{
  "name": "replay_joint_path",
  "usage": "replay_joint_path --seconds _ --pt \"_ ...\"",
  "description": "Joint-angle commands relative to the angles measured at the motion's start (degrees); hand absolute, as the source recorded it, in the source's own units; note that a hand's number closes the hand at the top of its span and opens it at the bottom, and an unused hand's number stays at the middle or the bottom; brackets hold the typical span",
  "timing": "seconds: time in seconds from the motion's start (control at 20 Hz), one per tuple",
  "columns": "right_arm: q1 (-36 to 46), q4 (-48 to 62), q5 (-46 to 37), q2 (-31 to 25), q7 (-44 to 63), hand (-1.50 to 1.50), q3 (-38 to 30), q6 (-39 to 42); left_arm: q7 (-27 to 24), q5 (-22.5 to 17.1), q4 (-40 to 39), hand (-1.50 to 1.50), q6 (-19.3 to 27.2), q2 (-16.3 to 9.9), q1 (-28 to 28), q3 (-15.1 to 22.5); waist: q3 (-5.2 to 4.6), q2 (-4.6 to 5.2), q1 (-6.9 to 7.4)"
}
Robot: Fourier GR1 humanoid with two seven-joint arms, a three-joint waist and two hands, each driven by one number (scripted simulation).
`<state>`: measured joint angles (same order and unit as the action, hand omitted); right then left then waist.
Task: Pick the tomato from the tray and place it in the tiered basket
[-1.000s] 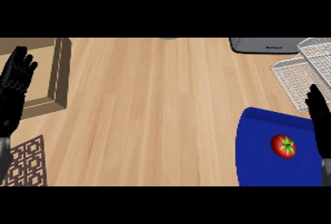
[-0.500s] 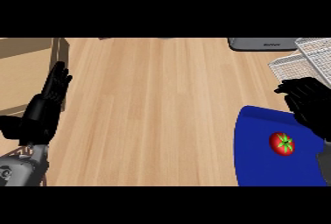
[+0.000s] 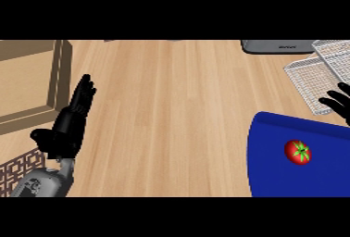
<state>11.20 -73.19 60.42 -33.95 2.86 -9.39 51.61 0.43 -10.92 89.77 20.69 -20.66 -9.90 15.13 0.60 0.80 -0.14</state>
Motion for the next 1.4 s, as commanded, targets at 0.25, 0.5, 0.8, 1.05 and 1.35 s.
replay_joint_path --seconds 0.25,0.5,0.8,1.05,1.35 --pt "4.7 -2.1 -12.2 -21.0 -2.0 -1.5 -12.8 21.6 -0.1 1.3 -0.2 0.0 1.7 1.6 0.5 0.9 -0.09 -0.74 -0.4" --pt "7.8 -14.6 -23.4 -24.8 -2.9 -1.5 -17.4 22.0 0.0 2.4 -1.5 0.0 2.9 2.8 0.4 1.6 -0.19 -1.01 -0.87" --pt "6.2 -27.0 -38.6 -20.0 -5.4 -1.5 -19.8 22.7 -0.7 3.6 -2.4 0.0 3.4 4.3 -0.1 2.6 -0.19 -0.52 0.01" --pt "1.4 -35.1 -47.7 -14.5 -9.4 -1.5 -19.6 22.4 -2.4 6.2 -3.5 0.0 4.7 6.7 1.2 5.0 -0.3 -0.57 0.08" --pt "-1.9 -38.6 -56.7 -13.6 -16.4 -1.5 -18.6 21.4 0.8 5.5 -1.0 0.0 3.7 5.7 -0.2 3.5 -0.29 -0.66 0.34"
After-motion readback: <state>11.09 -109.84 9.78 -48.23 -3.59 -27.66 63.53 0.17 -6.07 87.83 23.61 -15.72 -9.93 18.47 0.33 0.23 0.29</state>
